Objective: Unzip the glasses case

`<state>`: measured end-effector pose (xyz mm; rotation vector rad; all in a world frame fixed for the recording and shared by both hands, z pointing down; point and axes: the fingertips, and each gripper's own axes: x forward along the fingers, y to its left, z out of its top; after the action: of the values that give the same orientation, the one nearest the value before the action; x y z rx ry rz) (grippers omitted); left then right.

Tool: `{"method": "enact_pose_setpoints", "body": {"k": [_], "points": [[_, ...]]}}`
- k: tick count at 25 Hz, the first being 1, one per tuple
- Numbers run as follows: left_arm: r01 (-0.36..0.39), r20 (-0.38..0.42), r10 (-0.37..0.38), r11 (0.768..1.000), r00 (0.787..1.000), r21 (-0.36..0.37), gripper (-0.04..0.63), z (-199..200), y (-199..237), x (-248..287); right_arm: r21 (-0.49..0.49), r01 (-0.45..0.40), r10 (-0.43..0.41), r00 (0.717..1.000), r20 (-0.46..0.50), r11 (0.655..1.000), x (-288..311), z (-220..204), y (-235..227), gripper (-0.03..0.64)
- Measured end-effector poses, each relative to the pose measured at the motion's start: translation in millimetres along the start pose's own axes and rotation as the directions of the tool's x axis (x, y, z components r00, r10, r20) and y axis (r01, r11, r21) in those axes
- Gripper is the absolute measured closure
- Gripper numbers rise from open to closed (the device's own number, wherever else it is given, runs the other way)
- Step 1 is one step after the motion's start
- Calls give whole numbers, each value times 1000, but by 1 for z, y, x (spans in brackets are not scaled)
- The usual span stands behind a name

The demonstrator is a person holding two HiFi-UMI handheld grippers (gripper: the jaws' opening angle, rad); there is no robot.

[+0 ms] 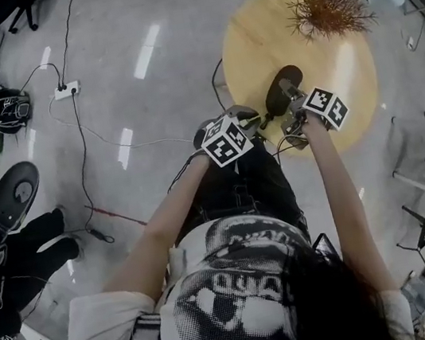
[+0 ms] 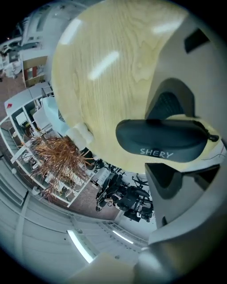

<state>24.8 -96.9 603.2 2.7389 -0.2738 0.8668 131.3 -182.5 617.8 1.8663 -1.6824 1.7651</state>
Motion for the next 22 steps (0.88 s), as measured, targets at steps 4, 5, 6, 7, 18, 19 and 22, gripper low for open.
{"method": "enact_pose_setpoints", "body": {"k": [4,5,6,7,18,19,22], "points": [[-10,48,12,999,999,-52,580,4,1,-20,-52,-7,9,999,38,999,-13,1,2,308],[-12,58,15,998,998,-61,580,5,1,-24,-59,-9,12,999,49,998,-17,1,2,308],[-13,65,18,998,998,-67,580,6,2,-27,-61,-13,17,998,60,998,-22,1,2,308],[-14,70,19,997,997,-71,580,6,2,-30,-61,-20,24,997,71,998,-26,0,2,308],[87,78,-85,996,993,-30,580,20,-30,-35,-119,-75,91,987,134,990,-103,-41,-29,348],[94,75,-92,995,993,-26,580,21,-33,-34,-122,-83,100,985,140,989,-109,-47,-31,348],[111,79,-109,994,991,-24,578,25,-41,-30,-131,-102,123,979,164,986,-128,-62,-36,350]]}}
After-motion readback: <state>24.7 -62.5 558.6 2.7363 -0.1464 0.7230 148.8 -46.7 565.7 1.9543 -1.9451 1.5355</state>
